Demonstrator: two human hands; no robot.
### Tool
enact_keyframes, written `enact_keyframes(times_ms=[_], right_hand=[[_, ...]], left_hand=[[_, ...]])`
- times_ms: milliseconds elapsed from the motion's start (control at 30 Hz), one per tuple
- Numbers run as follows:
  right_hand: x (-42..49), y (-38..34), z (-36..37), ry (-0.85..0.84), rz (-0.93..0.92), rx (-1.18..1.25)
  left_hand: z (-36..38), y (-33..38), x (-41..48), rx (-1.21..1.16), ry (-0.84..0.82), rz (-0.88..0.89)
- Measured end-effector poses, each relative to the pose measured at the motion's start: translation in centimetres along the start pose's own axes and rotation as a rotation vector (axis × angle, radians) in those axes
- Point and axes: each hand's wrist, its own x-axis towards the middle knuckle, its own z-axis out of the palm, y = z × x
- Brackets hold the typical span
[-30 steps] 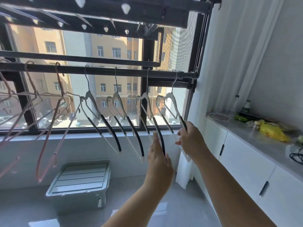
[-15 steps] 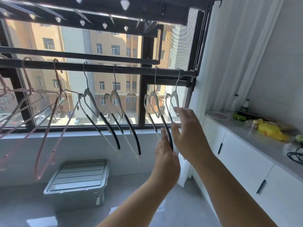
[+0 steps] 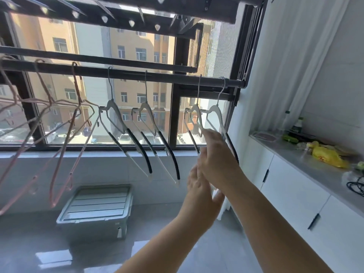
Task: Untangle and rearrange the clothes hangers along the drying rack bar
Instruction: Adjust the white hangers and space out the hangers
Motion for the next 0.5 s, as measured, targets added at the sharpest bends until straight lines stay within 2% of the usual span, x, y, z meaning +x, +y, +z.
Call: enact_keyframes(times_ms=[100, 233, 333, 500], right_hand=[[0.0, -1.5, -0.5, 0.028, -0.055, 0.181], [0.8, -3.4, -0.1, -0.18, 0.018, 0.438], [0.9, -4.4, 1.4, -0.333, 0.109, 0.525], [1.3, -5.3, 4.5, -0.422, 0.241, 0.628]], left_hand=[[-2.4, 0.0, -3.2, -0.052, 0.221, 0.125], [-4.2, -1.3, -5.2, -0.036, 0.459, 0.24], [-5.6, -2.0, -5.1, -0.023, 0.535, 0.174], [-6.8, -3.1, -5.2, -0.041, 0.53, 0.01]])
